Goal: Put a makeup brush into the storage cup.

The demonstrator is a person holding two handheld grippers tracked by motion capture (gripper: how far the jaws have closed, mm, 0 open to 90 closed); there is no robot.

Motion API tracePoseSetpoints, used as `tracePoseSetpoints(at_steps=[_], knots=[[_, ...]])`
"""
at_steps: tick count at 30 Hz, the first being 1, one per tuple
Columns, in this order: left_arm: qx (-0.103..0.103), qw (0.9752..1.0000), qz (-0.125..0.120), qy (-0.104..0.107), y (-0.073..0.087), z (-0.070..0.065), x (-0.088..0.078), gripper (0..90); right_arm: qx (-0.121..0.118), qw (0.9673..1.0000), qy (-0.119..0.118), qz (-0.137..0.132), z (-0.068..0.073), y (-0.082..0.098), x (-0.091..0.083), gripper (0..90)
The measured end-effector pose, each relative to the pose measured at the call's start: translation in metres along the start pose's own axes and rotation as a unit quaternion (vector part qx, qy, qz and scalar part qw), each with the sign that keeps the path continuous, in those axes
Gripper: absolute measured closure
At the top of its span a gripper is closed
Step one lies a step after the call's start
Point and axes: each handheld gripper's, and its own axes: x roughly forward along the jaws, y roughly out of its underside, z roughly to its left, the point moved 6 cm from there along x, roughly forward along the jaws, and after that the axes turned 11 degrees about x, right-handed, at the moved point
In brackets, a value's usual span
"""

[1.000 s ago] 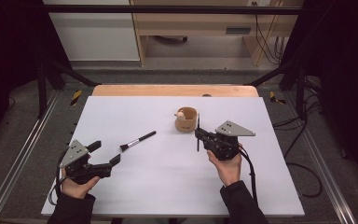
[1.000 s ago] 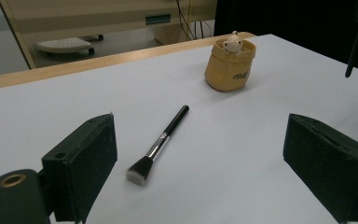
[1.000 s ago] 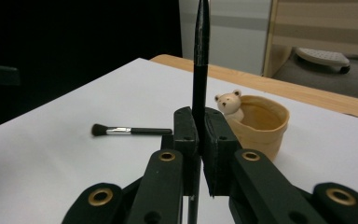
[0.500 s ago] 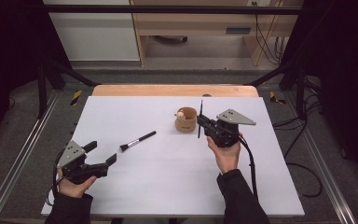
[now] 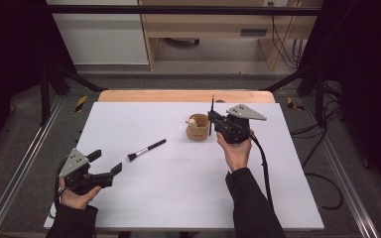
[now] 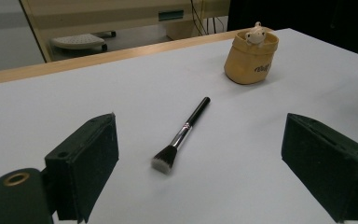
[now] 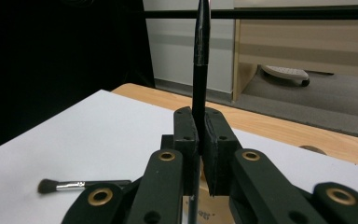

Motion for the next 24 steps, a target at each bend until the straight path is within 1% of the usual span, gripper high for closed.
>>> tracePoseSetpoints(at_steps=[6,11,15,17,21,24], knots=[[-0.001,1.0000,-0.002,0.001,0.001,0.002,-0.001,10.2,0.001,0.9999,0.012,-0.001,-0.005,-0.003,0.011,85.3],[0.000,1.0000,-0.001,0.001,0.002,0.003,-0.001,10.0,0.008,0.9998,0.015,-0.009,-0.009,-0.009,0.019,85.4],[0.000,1.0000,-0.001,0.002,0.002,0.004,-0.001,10.0,0.008,0.9997,0.017,-0.012,-0.010,-0.013,0.025,85.3],[-0.001,1.0000,-0.003,0.004,0.002,0.005,-0.002,10.0,0.008,0.9997,0.020,-0.013,-0.011,-0.015,0.028,85.4],[-0.002,1.0000,-0.006,0.006,0.002,0.006,-0.002,10.0,0.016,0.9995,0.019,-0.017,-0.013,-0.017,0.036,85.4],[-0.002,1.0000,-0.005,0.007,0.003,0.006,-0.002,10.0,0.016,0.9994,0.024,-0.019,-0.015,-0.016,0.042,85.4]])
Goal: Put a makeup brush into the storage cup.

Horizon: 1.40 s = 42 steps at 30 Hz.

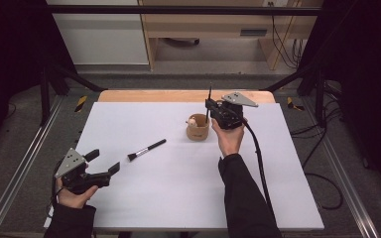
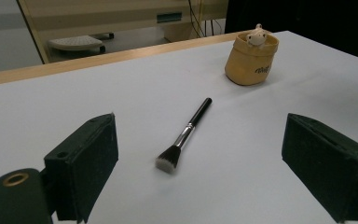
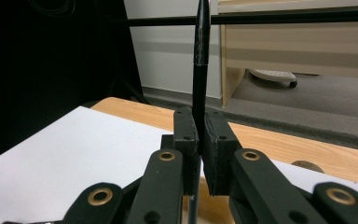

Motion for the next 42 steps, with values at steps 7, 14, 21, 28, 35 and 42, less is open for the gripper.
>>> tracePoseSetpoints(at_steps=[7,14,21,28,35,42], knots=[[0.002,1.0000,0.001,0.001,0.000,-0.001,0.001,10.0,0.005,1.0000,0.005,0.000,-0.005,0.002,0.013,85.4],[0.003,1.0000,0.000,0.002,0.000,-0.001,0.001,10.0,0.012,0.9998,0.014,0.005,-0.010,0.006,0.026,85.5],[0.004,1.0000,0.002,0.002,0.000,-0.001,0.001,9.9,0.015,0.9997,0.017,0.005,-0.013,0.010,0.036,85.4],[0.006,1.0000,0.001,0.003,-0.001,-0.002,0.001,9.9,0.015,0.9994,0.023,0.021,-0.018,0.021,0.046,85.5],[0.006,1.0000,0.001,0.003,-0.001,-0.003,0.001,10.0,0.014,0.9991,0.027,0.029,-0.017,0.027,0.051,85.5],[0.007,1.0000,0.001,0.003,-0.001,-0.003,0.001,10.0,0.015,0.9983,0.036,0.043,-0.020,0.036,0.056,85.4]])
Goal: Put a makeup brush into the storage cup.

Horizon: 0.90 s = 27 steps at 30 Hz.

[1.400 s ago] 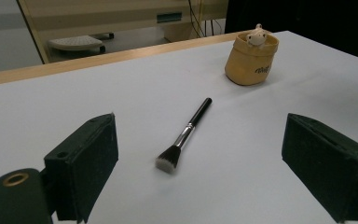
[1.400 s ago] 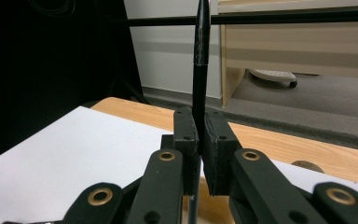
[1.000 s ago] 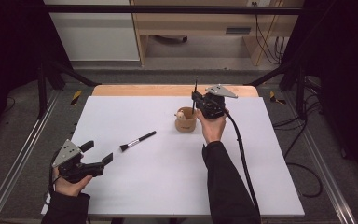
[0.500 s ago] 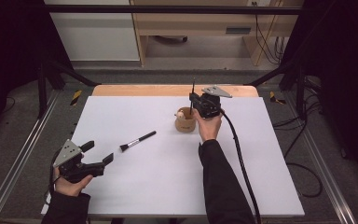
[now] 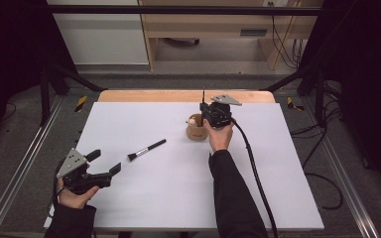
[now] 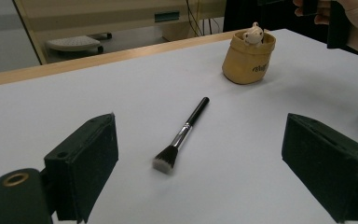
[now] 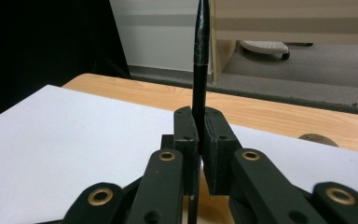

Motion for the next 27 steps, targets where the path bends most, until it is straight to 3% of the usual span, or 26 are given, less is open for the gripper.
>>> tracePoseSetpoints(at_steps=[24,27], knots=[[0.002,1.0000,0.001,-0.001,0.000,-0.001,0.000,10.1,0.000,0.9985,0.019,0.051,-0.003,0.019,0.010,85.1],[0.001,1.0000,0.001,-0.001,0.000,-0.001,0.001,10.1,-0.003,0.9982,0.023,0.055,-0.003,0.019,0.009,82.0]])
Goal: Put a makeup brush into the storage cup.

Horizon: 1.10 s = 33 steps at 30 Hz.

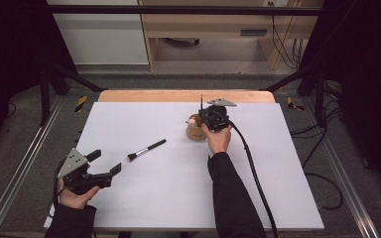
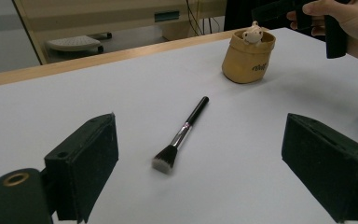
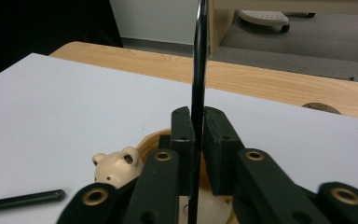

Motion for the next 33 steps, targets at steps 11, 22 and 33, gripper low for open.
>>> tracePoseSetpoints(at_steps=[11,22,33], knots=[[0.001,1.0000,0.002,0.002,0.000,-0.002,0.001,10.1,-0.013,0.9996,-0.012,-0.021,0.006,-0.015,-0.026,72.0],[0.001,1.0000,0.004,0.005,-0.001,-0.005,0.005,10.0,-0.023,0.9971,-0.056,-0.045,0.010,-0.028,-0.078,53.8],[0.003,0.9999,0.005,0.009,-0.003,-0.008,0.006,9.9,-0.049,0.9928,-0.098,-0.049,0.015,-0.013,-0.122,41.6]])
